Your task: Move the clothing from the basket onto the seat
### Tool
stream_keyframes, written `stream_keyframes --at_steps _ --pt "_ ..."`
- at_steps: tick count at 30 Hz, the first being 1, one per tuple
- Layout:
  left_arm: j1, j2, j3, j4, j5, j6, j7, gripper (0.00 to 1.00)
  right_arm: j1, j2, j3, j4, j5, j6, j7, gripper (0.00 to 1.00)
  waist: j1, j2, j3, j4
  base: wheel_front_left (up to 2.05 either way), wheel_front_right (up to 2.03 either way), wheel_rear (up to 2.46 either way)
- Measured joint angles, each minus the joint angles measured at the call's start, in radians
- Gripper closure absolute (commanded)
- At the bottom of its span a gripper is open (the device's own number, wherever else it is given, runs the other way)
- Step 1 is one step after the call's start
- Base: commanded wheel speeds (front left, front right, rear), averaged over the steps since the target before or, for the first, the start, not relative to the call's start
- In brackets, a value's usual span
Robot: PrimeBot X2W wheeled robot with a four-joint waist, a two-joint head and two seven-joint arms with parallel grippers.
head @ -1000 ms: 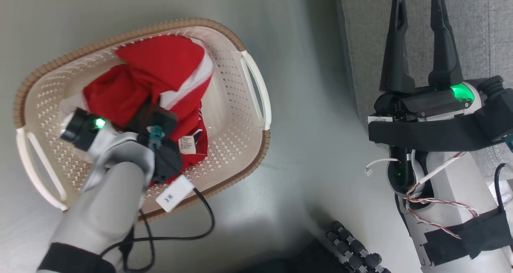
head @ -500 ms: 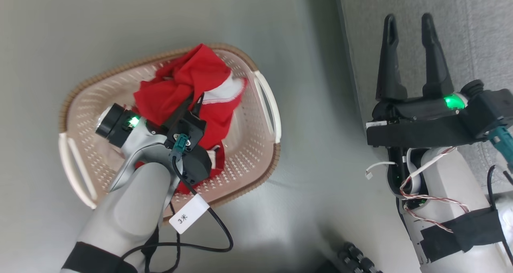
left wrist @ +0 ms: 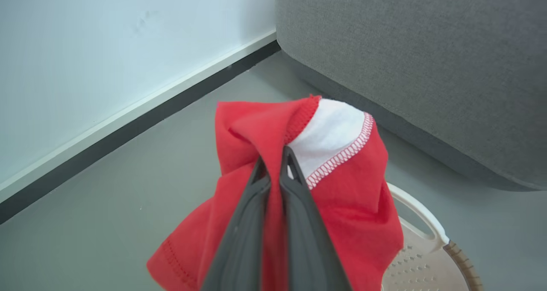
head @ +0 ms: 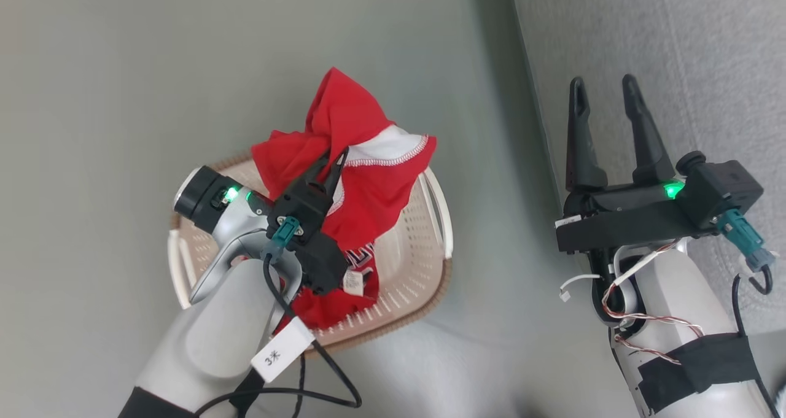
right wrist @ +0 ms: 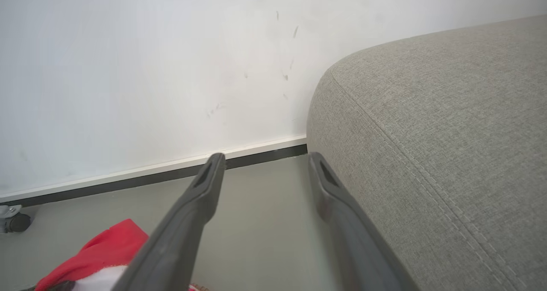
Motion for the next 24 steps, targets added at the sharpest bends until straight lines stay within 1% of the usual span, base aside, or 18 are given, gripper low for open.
stream_keyframes --at_steps 6,7,9,13,24 --pt "0.021 0.002 0.017 -0.074 -0.039 -0.01 0.0 1.0 0.0 0.0 0.011 0.061 -0.007 0.027 0.0 0.0 -0.0001 0.0 -0.089 0.024 0.0 0.0 0.0" --pt "0.023 0.005 0.021 -0.082 -0.043 -0.018 0.0 1.0 0.0 0.0 0.015 0.07 -0.007 0.033 0.0 0.0 -0.0001 0.0 -0.104 0.027 0.0 0.0 0.0" --pt "0.038 0.014 0.028 -0.1 -0.053 -0.018 0.0 1.0 0.0 0.0 0.021 0.091 -0.008 0.039 0.0 0.0 -0.0001 0.0 -0.135 0.033 0.0 0.0 0.0" --pt "0.063 0.032 0.035 -0.118 -0.06 -0.026 0.0 1.0 0.003 0.0 0.038 0.13 -0.009 0.051 0.0 0.0 0.0001 -0.0001 -0.195 0.041 0.0 0.0 0.0" --pt "0.138 0.045 0.055 -0.16 -0.096 -0.027 0.0 1.0 0.052 0.0 0.108 0.234 -0.009 0.097 0.0 0.0 0.0001 -0.0001 -0.362 0.047 0.0 0.0 0.0"
